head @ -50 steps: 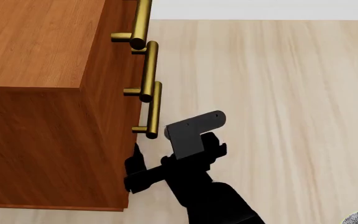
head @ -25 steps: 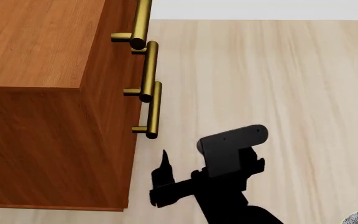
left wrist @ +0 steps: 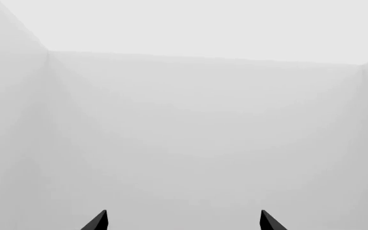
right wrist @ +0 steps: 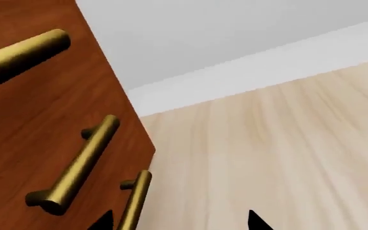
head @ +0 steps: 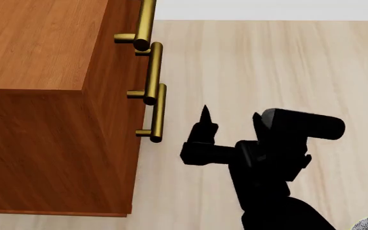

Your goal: Close the bottom drawer of the cabinet and open the top drawer.

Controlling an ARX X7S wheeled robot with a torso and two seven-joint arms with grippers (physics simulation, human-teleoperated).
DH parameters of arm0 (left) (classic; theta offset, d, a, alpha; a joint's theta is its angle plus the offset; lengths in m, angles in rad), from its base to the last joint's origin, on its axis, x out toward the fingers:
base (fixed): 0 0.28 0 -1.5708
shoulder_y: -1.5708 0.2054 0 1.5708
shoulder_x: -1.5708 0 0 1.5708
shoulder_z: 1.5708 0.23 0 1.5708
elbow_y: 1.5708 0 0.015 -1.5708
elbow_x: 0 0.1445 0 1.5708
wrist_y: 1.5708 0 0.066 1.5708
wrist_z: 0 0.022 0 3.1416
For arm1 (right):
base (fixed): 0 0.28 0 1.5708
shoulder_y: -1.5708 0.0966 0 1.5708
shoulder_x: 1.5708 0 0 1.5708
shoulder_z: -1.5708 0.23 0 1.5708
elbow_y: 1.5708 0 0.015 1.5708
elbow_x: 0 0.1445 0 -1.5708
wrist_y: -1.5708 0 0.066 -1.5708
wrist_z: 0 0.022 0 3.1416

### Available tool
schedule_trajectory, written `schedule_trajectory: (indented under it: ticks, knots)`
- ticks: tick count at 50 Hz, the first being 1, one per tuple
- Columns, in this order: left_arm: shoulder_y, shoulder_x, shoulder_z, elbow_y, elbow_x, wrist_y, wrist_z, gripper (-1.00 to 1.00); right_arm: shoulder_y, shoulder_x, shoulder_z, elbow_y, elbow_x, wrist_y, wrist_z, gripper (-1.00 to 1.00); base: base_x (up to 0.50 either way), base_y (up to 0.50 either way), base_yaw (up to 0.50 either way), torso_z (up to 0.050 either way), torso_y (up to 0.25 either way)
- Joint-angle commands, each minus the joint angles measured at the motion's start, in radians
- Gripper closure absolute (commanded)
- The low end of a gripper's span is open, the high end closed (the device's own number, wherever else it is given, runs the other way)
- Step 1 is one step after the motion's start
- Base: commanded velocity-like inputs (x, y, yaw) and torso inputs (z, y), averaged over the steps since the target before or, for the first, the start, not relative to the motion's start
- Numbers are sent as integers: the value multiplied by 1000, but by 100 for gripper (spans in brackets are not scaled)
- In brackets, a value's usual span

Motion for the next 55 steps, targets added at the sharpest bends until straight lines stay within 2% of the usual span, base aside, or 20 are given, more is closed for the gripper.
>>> schedule_trajectory:
  ticks: [1,17,30,45,55]
  knots:
    - [-6,-7,0,4,-11,-3,-9,-100,11,-24,100,-40,137,-9,45,-100,0,0,0,0,0]
    - [-11,-10,12,2,-11,3,-12,-100,42,-103,208,-95,378,-13,113,-100,0,0,0,0,0]
    - [-5,-15,10,6,-19,9,-18,-100,59,-145,241,-136,517,-9,159,-100,0,0,0,0,0]
    - [-16,-20,12,14,-40,2,-34,-100,82,-179,255,-159,626,-10,184,-100,0,0,0,0,0]
    - [-19,-23,13,9,-41,9,-33,-100,128,-199,222,-42,618,-1,141,-100,0,0,0,0,0]
